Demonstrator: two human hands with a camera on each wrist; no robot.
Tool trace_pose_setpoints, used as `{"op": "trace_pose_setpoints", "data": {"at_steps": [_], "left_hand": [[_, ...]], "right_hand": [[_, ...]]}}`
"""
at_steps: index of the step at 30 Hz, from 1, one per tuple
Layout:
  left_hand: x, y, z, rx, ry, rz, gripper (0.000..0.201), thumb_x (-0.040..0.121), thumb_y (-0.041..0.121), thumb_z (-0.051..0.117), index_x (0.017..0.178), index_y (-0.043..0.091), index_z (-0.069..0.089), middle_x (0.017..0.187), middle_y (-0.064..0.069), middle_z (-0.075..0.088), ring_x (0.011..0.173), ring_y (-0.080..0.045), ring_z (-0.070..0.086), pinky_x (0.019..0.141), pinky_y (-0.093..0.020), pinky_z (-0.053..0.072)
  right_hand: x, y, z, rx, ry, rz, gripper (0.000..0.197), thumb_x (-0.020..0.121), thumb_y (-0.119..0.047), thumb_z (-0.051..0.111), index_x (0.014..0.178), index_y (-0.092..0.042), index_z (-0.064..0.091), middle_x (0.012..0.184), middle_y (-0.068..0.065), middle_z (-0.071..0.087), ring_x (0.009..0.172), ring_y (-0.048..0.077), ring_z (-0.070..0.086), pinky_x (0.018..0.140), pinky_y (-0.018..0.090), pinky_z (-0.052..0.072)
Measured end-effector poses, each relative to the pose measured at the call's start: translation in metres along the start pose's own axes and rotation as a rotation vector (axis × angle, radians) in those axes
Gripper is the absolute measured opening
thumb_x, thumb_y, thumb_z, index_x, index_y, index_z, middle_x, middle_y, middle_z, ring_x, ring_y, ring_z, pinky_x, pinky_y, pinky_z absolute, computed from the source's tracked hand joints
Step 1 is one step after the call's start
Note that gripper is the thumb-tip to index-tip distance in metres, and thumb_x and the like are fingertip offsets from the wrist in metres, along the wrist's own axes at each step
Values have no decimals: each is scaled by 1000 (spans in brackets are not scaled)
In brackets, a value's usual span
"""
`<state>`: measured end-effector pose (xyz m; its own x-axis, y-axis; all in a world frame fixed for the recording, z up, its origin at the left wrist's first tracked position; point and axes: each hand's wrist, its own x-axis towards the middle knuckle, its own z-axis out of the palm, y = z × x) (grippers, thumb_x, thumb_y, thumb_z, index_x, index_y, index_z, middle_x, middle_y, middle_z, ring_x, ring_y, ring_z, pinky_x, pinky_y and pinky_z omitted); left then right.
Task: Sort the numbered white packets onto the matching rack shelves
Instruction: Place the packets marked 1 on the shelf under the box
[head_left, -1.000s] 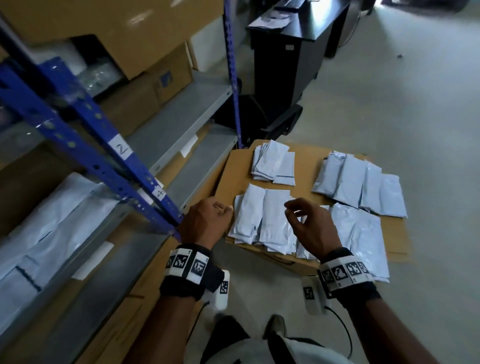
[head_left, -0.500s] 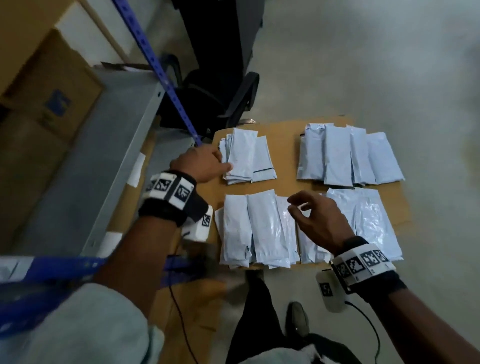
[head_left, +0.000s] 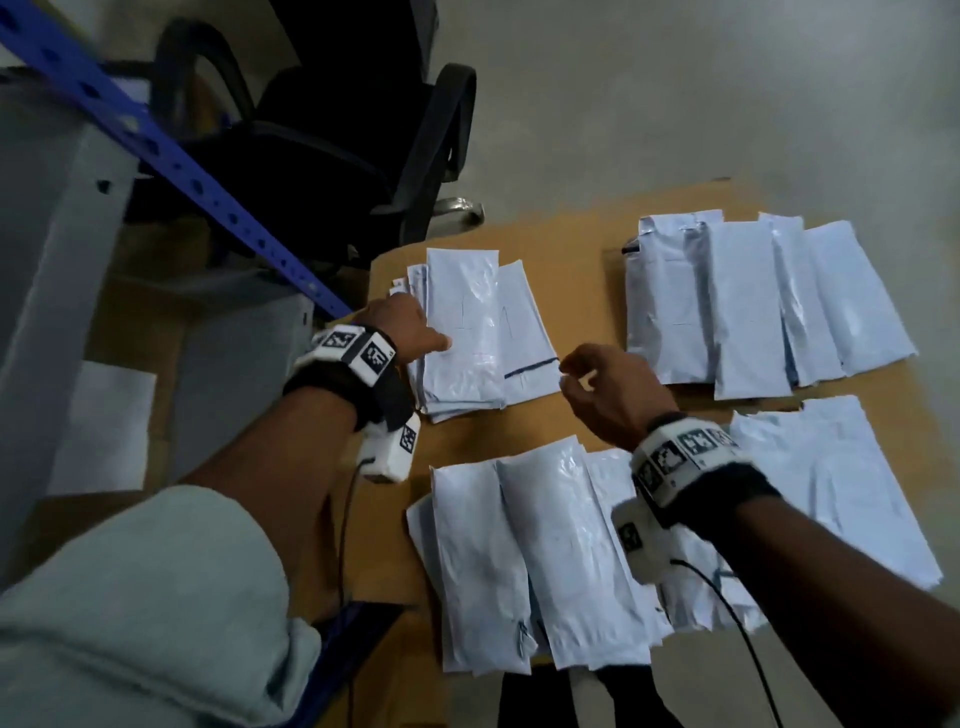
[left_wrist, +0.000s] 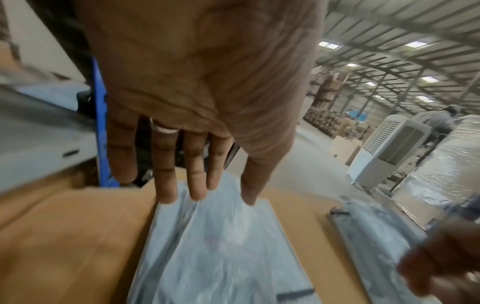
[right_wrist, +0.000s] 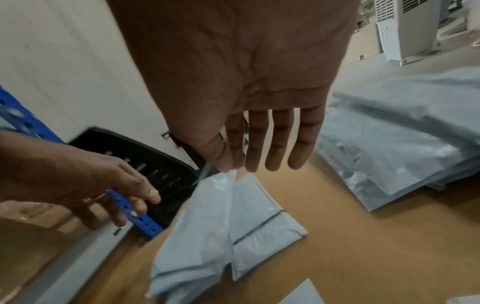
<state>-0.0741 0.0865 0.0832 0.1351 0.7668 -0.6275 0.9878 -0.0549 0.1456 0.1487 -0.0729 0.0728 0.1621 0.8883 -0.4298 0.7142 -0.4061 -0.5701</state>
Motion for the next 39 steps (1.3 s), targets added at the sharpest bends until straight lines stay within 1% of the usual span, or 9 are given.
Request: {"op": "trace_pose_setpoints", "data": {"at_steps": [2,6,12,16,23,27,31,34,39], "left_hand": [[30,-7,36,-91,29,-80,63,79,57,74,115,6,67,123,-16,66,110,-36,62,84,-37,48],[54,-16,88,-306,41,-195,94,81,67,67,148,9,38,149,-16,47,131,-38,50,106,-42,43],[60,-19,117,-454,152,-167,58,83,55,72,110,5,61,109,-10,64,102,-31,61,75,-31,44],[59,-22,126,-454,237,-121,43,77,59,76,90,21,60,106,-5,61,99,-27,59,83,-39,52],[56,-8,129,-427,267,21,14,84,48,73,88,35,72,112,-6,55,108,-30,57,90,-39,52],[60,-9,131,-449,378,-85,39,80,45,76,107,23,57,122,-7,51,111,-30,55,88,-39,49],[69,-15,133,-509,361,-283,88,72,55,81,138,14,39,142,-12,43,128,-35,45,102,-47,42],[72,-17,138,-608,306,-270,73,73,57,80,124,16,48,131,-8,55,117,-30,56,97,-42,48],[70,-18,139,-709,347,-213,50,81,41,78,106,21,39,121,-6,59,106,-26,59,89,-36,48]], "right_hand": [[43,12,19,-69,-18,35,29,96,-27,59,121,-16,66,118,4,69,105,27,64,84,30,48],[98,30,51,-161,-106,176,42,98,-38,58,131,-13,55,123,12,67,112,34,62,81,34,45],[127,44,80,-177,-83,280,42,97,-48,56,120,-13,55,118,13,63,103,34,61,82,40,51],[134,37,84,-59,-15,204,35,98,-48,54,109,-16,63,108,7,66,96,29,61,81,39,53],[139,35,86,121,-46,265,15,96,-32,65,91,-17,64,97,8,69,96,30,65,75,28,41],[140,50,65,70,108,286,14,99,-27,53,106,-16,58,105,14,65,95,35,59,79,32,43],[144,68,56,0,149,297,34,97,-21,51,130,-14,52,122,16,63,107,35,60,91,43,52],[138,75,65,-34,141,267,59,96,-36,57,147,-14,36,142,18,50,128,40,49,104,56,44],[118,72,78,-130,94,207,108,78,-75,67,157,-20,17,160,11,30,144,36,34,111,56,37]]}}
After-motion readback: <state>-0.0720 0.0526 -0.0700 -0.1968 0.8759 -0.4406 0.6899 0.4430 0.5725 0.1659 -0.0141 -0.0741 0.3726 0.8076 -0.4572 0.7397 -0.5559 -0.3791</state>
